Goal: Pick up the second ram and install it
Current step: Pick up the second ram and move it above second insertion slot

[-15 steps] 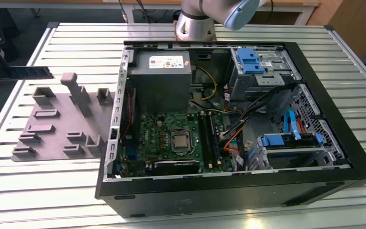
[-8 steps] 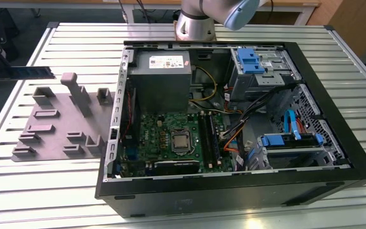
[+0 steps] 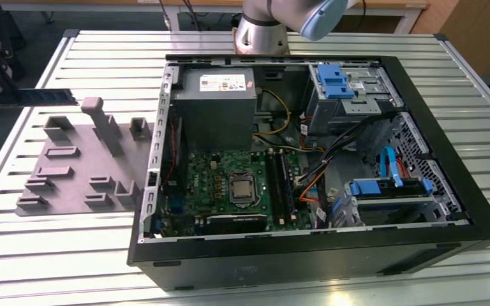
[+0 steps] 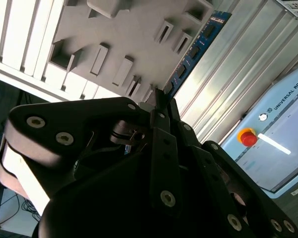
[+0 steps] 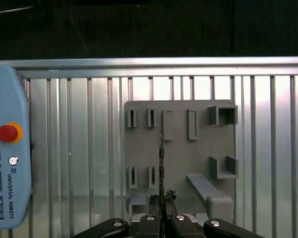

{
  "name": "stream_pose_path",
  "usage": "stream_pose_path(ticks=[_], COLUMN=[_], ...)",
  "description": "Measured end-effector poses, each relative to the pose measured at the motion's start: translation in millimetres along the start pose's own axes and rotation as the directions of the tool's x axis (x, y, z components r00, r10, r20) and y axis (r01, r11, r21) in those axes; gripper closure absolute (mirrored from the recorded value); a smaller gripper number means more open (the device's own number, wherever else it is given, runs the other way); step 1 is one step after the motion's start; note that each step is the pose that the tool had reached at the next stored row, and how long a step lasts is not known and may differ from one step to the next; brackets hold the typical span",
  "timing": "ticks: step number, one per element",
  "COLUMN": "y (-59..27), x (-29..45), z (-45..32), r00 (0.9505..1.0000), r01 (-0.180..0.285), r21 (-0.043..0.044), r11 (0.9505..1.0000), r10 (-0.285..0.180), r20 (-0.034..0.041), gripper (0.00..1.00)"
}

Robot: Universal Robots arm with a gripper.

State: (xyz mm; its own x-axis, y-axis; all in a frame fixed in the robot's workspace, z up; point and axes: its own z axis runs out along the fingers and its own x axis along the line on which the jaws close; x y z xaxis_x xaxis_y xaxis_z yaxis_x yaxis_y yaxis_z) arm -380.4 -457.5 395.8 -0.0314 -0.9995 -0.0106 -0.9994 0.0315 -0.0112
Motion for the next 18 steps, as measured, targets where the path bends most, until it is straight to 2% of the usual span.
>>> stream_pose_path(ticks=[12, 18], y=[-6.7, -7.4], x=[-0.3, -0.3], z=[0.0, 0.1], r00=[1.0, 1.0], r01=[0.0, 0.0], r21=[0.0, 0.0], r11=[1.0, 1.0], r10=[0.0, 0.0], r20=[0.0, 0.0], gripper=[0.86, 0.86])
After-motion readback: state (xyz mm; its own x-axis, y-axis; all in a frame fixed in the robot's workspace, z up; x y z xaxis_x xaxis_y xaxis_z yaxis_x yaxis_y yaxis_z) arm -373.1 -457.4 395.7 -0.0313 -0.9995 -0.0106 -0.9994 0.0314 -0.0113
